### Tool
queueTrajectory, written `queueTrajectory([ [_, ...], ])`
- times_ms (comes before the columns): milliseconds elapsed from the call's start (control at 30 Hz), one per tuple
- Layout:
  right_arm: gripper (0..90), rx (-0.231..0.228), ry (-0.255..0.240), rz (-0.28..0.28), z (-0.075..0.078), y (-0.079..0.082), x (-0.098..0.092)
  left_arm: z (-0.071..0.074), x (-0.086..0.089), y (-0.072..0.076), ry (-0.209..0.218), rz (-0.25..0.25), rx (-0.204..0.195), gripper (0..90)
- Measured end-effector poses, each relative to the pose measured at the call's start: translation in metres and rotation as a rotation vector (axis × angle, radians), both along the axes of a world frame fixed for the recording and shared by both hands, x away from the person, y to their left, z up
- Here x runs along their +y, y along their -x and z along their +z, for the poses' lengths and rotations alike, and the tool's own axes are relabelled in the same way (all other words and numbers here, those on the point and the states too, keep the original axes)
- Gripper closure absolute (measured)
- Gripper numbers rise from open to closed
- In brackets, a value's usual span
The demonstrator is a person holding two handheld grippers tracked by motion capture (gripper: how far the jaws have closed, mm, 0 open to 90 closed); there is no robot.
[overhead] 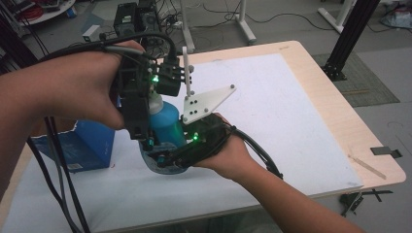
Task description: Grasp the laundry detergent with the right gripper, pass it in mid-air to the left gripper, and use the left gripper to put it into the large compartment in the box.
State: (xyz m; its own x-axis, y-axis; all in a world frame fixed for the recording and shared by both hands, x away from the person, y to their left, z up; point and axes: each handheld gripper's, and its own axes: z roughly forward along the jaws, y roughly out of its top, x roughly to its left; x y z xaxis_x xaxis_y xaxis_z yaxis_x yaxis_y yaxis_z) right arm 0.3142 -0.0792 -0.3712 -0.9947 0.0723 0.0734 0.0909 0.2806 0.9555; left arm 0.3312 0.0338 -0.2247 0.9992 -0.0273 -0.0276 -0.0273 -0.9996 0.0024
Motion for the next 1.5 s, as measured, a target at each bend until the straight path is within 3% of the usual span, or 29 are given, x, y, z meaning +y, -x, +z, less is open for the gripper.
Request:
queueTrajectory([
  [800,46.5,0.001,-0.001,-0.001,-0.0001,-0.0014,-0.0008,-0.0001,-0.0004,0.0013,0.000,0.025,-0.002,29.2],
  [1500,46.6,-0.003,-0.016,0.003,0.0001,-0.0019,-0.0006,0.0020,-0.0023,0.0045,0.006,0.017,-0.001,37.3],
])
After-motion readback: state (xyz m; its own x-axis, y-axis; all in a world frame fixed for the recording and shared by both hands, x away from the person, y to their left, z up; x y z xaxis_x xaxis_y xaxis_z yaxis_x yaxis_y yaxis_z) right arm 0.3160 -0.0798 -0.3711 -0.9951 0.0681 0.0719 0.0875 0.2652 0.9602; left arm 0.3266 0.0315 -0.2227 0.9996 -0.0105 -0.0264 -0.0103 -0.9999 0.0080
